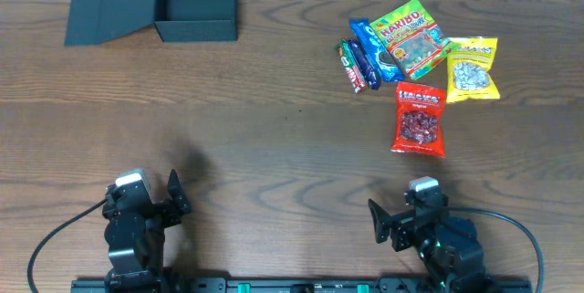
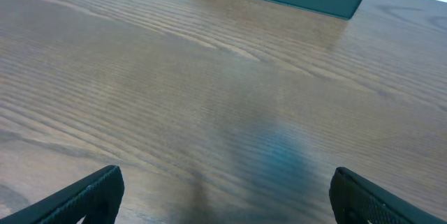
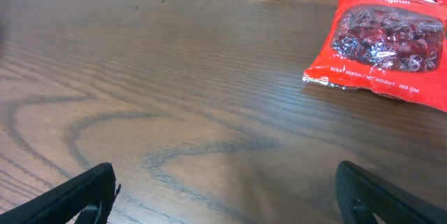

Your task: Pack container

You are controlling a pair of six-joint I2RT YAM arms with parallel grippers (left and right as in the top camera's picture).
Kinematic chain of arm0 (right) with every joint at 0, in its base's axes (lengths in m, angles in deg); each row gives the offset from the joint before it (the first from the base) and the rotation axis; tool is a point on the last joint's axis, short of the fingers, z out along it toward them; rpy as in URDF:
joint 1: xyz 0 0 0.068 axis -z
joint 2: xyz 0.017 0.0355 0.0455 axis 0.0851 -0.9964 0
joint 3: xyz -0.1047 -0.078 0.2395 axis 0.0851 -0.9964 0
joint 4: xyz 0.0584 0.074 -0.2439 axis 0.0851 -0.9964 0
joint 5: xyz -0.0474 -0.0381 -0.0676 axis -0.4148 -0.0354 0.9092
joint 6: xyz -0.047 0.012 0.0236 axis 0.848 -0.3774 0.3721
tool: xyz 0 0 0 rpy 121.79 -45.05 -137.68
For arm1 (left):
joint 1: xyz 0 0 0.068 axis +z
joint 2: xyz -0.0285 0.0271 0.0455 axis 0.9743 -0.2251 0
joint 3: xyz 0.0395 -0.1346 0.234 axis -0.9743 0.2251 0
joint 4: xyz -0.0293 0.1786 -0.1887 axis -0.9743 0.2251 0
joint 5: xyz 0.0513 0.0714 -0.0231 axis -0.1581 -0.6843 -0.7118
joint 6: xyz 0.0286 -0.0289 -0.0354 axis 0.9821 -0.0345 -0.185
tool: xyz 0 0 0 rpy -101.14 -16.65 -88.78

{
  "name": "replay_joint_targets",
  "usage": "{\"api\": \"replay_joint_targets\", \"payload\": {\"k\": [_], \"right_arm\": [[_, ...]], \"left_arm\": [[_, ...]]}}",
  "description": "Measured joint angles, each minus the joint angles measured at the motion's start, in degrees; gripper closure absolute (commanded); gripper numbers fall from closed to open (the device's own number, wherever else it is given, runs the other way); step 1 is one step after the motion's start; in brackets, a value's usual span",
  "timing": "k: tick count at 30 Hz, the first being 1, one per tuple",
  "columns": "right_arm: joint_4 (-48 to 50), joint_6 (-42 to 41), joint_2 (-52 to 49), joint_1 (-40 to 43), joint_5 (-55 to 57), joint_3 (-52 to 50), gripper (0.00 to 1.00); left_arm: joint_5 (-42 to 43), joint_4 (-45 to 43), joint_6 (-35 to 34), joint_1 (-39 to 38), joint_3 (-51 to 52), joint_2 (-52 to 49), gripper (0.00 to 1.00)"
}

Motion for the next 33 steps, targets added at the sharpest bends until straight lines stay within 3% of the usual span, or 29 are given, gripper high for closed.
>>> {"api": "replay_joint_targets", "payload": {"k": [14,23,29,33], "right_arm": [[0.02,0.0,0.0,0.0,0.0,0.0,0.01],[0.02,0.0,0.0,0.0,0.0,0.0,0.01],[-0.02,0.0,0.04,0.0,0.0,0.0,0.01],[0.0,0.0,0.04,0.0,-0.02,0.0,0.01]], "left_arm": [[0.28,-0.02,-0.37,0.0,0.0,0.0,0.05],[21.38,-0.42,-18.86,-0.02,-0.15,0.0,0.05],[25.31,-17.11,-22.82,-0.02,0.39,-0.85,0.04],[23.54,-20.24,-22.75,-0.02,0.0,-8.24,0.04]]}}
